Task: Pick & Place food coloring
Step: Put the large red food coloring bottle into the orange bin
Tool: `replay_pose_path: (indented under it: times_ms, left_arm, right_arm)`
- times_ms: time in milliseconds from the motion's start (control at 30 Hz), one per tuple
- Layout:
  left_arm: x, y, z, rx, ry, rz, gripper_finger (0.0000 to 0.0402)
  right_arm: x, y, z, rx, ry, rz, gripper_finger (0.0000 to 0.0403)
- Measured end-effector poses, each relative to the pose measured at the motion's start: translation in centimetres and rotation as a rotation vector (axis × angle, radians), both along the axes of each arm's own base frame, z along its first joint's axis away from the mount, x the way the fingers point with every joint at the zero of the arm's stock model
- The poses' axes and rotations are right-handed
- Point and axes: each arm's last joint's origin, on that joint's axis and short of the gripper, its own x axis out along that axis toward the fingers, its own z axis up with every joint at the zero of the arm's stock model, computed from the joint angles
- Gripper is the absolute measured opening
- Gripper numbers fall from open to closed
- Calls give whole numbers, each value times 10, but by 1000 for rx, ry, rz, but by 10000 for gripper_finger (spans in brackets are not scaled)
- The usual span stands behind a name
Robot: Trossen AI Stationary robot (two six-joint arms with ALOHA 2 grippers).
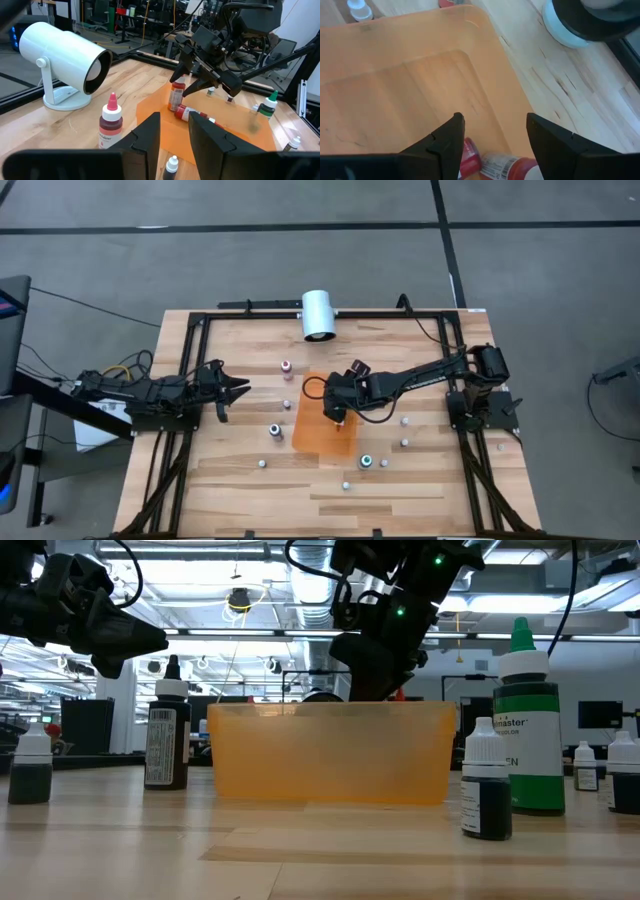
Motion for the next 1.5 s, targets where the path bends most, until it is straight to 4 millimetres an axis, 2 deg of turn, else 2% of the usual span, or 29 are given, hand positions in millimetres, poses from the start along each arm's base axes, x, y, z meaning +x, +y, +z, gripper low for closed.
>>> replay_pose_path:
  times_ms: [100,200,400,600,833,1233,1500]
  left_arm:
    - [0,0,0,0,0,0,93]
    - [0,0,0,0,0,0,93]
    - [0,0,0,0,0,-1,93]
    - [0,0,0,0,1,-1,93]
    - [0,0,0,0,2,0,93]
    - [0,0,-1,2,12,-1,93]
    - [0,0,-1,2,13,-1,93]
  right_arm:
    - [5,2,2,-11,-4,102,194]
    - [7,7,7,-28,34,297,190]
    - [8,22,21,-194,219,675,183]
    - [5,22,19,-315,379,914,178]
    - [-7,23,10,-273,556,1239,178]
    - [-6,26,10,-348,599,1401,176]
    - [-6,30,12,-353,596,1422,175]
